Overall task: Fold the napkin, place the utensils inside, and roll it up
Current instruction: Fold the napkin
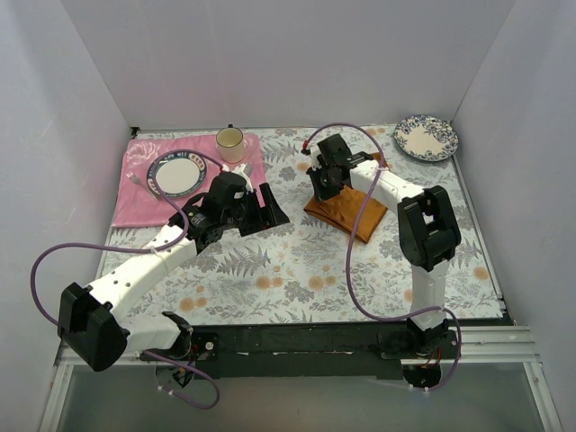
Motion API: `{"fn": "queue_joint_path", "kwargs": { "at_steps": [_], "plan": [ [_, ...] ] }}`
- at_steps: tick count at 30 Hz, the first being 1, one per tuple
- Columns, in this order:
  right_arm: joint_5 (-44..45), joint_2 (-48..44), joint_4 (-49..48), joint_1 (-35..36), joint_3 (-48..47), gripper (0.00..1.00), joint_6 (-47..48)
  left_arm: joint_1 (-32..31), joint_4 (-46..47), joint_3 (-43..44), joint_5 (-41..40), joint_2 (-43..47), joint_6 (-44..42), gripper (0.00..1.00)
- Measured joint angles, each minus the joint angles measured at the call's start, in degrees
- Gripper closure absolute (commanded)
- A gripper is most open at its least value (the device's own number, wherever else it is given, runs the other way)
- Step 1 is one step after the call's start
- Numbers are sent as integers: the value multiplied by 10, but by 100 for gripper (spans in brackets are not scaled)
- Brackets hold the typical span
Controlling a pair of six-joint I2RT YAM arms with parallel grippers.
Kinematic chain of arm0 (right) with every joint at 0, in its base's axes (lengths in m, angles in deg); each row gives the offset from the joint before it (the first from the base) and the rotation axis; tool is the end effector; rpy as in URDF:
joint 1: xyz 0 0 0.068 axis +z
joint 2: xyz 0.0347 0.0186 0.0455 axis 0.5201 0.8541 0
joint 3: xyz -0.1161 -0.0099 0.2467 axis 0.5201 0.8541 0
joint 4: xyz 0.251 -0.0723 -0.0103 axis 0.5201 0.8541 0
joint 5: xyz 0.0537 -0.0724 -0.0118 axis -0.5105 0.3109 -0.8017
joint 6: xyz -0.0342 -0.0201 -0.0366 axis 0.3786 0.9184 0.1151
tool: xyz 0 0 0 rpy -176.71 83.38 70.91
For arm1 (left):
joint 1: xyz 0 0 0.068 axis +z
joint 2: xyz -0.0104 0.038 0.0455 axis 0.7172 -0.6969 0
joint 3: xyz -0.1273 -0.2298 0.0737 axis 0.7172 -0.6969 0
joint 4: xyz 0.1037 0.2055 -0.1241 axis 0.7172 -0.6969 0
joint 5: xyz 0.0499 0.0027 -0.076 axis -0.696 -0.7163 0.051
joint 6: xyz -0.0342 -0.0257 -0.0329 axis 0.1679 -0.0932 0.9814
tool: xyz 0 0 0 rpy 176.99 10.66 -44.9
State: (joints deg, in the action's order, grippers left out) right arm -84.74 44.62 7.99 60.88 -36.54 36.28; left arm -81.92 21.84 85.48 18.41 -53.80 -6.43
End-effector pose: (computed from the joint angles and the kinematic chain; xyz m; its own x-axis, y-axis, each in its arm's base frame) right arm 0.3815 0.2203 0.2223 -0.6883 -0.3995 -0.6056 -0.5497 0.8319 0.0761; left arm 0.2124 -0.1608 0.3020 -0.7223 -0.6916 -0.0040 -0.4328 0.4565 -0.7774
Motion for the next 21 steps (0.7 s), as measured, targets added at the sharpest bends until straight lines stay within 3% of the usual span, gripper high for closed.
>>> {"fn": "queue_joint_path", "kwargs": {
  "at_steps": [2,6,7,12,16,21],
  "plan": [
    [-2,8,1,0,0,86,1,0,1,0,4,-1,0,31],
    [-12,20,12,0,-3,53,4,0,5,0,12,-8,0,31],
    [-17,20,14,0,-4,50,5,0,6,0,15,-13,0,31],
    [-51,20,16,-1,-28,43,-4,0,16,10,30,-56,0,31],
    [-61,1,19,-12,-40,43,-30,0,37,45,57,-114,0,30],
    [-39,-98,17,-91,27,44,-88,0,37,169,86,-256,-21,37]
  ]
}}
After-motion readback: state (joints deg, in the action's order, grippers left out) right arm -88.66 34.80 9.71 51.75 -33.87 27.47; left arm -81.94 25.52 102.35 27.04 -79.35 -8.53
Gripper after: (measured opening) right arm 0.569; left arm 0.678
